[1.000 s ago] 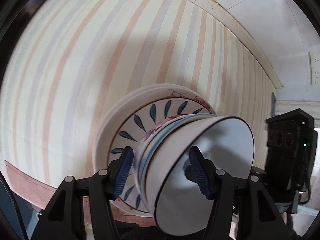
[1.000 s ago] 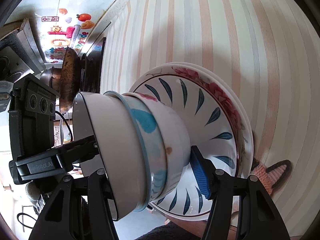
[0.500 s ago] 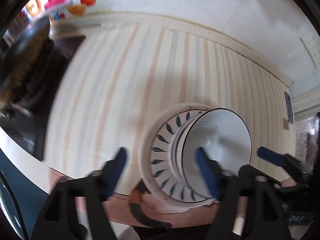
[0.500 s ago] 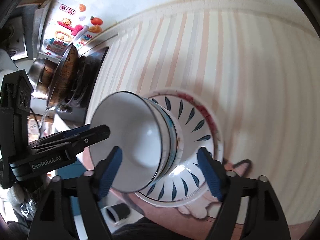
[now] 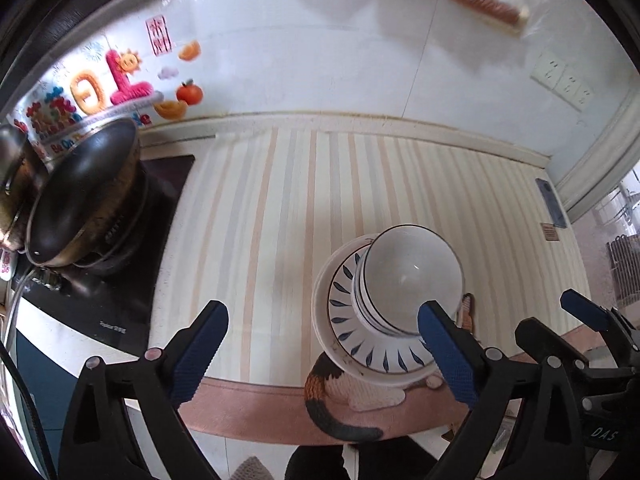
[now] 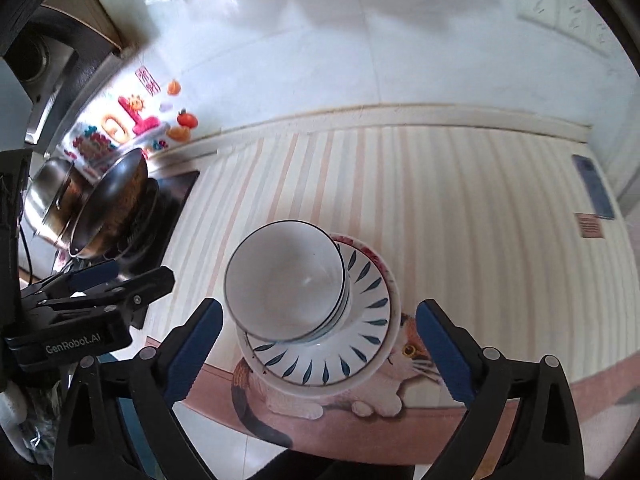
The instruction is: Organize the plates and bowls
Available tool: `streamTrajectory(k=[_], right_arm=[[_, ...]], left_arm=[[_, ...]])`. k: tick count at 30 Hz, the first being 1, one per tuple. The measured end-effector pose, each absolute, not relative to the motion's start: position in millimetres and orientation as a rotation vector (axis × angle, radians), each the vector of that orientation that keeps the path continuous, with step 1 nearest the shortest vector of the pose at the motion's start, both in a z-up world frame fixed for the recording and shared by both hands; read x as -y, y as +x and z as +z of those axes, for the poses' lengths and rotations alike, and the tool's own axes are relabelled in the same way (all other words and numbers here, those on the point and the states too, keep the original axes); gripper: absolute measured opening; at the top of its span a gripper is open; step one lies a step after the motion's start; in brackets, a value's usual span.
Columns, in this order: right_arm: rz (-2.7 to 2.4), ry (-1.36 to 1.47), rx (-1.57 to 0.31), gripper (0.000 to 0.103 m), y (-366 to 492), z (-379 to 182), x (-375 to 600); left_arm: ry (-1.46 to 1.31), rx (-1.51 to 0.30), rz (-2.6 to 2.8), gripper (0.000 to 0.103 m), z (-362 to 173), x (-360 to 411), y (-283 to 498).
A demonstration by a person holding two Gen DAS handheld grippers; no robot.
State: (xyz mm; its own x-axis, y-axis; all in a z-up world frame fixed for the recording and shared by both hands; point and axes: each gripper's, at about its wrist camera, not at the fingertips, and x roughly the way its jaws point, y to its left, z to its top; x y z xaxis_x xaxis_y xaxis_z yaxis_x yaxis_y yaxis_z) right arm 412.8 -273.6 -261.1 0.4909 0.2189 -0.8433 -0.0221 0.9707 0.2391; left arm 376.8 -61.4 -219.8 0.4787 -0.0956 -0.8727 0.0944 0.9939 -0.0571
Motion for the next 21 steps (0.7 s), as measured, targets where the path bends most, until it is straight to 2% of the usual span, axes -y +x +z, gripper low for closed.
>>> streamTrajectory(k=[5,15,21], right_arm=[[0.118,0.183,-0.974,0.101,368,-224,265],[0.077,0.147,-0.786,0.101,269,-154,260],[0.087,0.126,-0.758,0.102,205,-131,257]], left_arm=[[-0.002,-0.975,-0.129,0.103,-187,63,335],[-0.036,-0.829,-0.094,0.103,-140,63,240],[-0.039,-0.8,-0.06,0.103,-127,61,183]])
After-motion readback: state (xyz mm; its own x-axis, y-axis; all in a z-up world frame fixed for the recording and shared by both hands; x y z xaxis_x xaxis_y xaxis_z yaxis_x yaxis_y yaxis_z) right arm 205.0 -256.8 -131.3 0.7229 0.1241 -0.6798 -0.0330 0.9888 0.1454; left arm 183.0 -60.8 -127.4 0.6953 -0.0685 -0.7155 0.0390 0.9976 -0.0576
